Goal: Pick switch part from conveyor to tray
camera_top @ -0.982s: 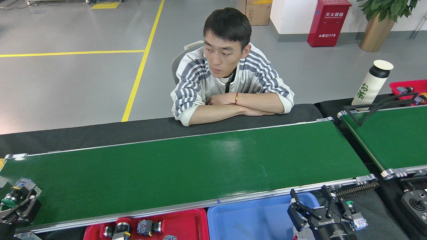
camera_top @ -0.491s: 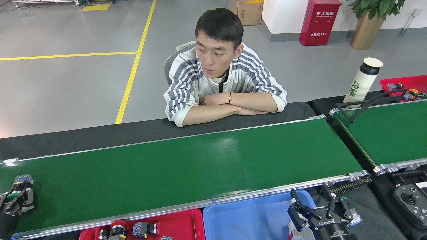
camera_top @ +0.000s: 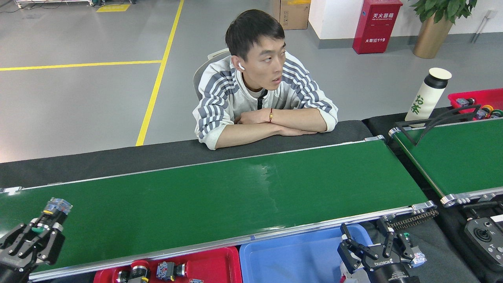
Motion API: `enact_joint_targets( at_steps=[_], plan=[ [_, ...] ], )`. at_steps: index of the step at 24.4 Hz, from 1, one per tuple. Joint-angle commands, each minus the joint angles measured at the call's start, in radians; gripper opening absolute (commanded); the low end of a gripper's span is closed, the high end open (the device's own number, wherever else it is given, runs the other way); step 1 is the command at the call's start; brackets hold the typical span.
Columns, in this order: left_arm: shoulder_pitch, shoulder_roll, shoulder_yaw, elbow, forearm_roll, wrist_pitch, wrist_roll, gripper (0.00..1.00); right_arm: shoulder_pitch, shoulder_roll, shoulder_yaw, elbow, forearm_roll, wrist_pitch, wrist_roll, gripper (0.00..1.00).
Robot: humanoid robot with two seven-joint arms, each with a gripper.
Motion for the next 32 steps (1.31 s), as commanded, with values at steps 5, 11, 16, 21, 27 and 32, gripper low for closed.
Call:
enact_joint_targets(
  at_steps=[5, 11, 16, 21, 27, 32],
  plan=[
    [0.058, -0.05, -0.147, -0.163, -0.077, -0.012, -0.003, 0.07, -0.014, -0.002, -0.006, -0.013, -0.003, 0.0, 0.0, 0.99],
    [0.062, -0.056, -0.302, -0.163, -0.161, -0.012, 0.0, 0.38, -0.013, 0.003, -0.012, -0.014, -0.003, 0.006, 0.001, 0.99],
    [0.087, -0.1, -0.297, -0.163, -0.163, -0.012, -0.002, 1.0, -0.013, -0.008, -0.012, -0.014, -0.002, 0.006, 0.003, 0.99],
    [0.087, -0.139, -0.17, -0.16, -0.141, -0.012, 0.006, 1.0, -0.013, -0.006, -0.018, -0.011, -0.002, 0.006, 0.003, 0.99],
    [0.032, -0.238, 0.181, -0.054, -0.164, -0.012, -0.055, 1.0, -0.014, -0.006, -0.018, -0.008, -0.002, 0.006, 0.003, 0.99],
    [0.028, -0.129, 0.187, 0.007, -0.172, 0.096, -0.061, 0.99, -0.016, -0.005, -0.03, -0.008, -0.003, 0.006, 0.004, 0.99]
  ],
)
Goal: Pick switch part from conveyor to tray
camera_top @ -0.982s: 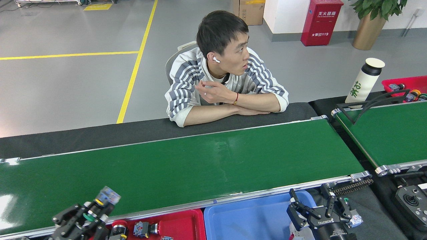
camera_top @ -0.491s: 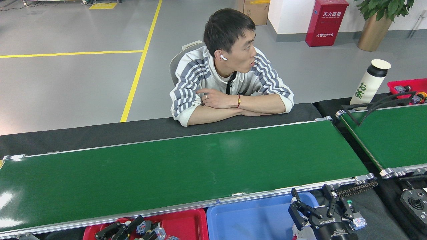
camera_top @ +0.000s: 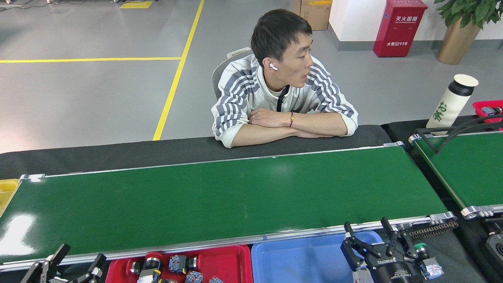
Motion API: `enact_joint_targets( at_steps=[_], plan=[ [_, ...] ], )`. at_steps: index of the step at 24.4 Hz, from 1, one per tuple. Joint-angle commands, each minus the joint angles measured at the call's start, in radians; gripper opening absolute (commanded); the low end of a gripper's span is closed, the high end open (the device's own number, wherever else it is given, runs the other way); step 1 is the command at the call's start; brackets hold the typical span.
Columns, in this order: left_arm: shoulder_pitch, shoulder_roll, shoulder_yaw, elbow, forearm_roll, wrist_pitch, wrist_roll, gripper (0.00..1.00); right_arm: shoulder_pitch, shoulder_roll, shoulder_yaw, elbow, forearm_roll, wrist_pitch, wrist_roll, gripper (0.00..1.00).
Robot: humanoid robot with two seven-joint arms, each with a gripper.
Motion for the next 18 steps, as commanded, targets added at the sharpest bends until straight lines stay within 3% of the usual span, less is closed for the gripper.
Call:
enact_joint_targets(
  at_steps=[1, 6, 10, 18],
  plan=[
    [-0.004, 0.033, 0.003, 0.012, -0.008, 0.068, -0.002, 0.99, -0.012, -0.004, -0.012, -0.01, -0.002, 0.001, 0.0, 0.99],
    [-0.067, 0.045, 0.001, 0.127, -0.031, 0.115, -0.031, 0.98, -0.015, 0.001, -0.012, -0.01, -0.002, 0.003, 0.009, 0.99],
    [-0.073, 0.03, 0.001, 0.128, -0.025, 0.203, -0.036, 0.98, -0.019, 0.001, -0.013, -0.013, -0.002, 0.003, 0.009, 0.99],
    [-0.02, 0.028, 0.061, 0.104, 0.059, 0.2, -0.04, 0.98, 0.035, 0.002, -0.026, -0.071, -0.002, 0.031, 0.009, 0.99]
  ],
)
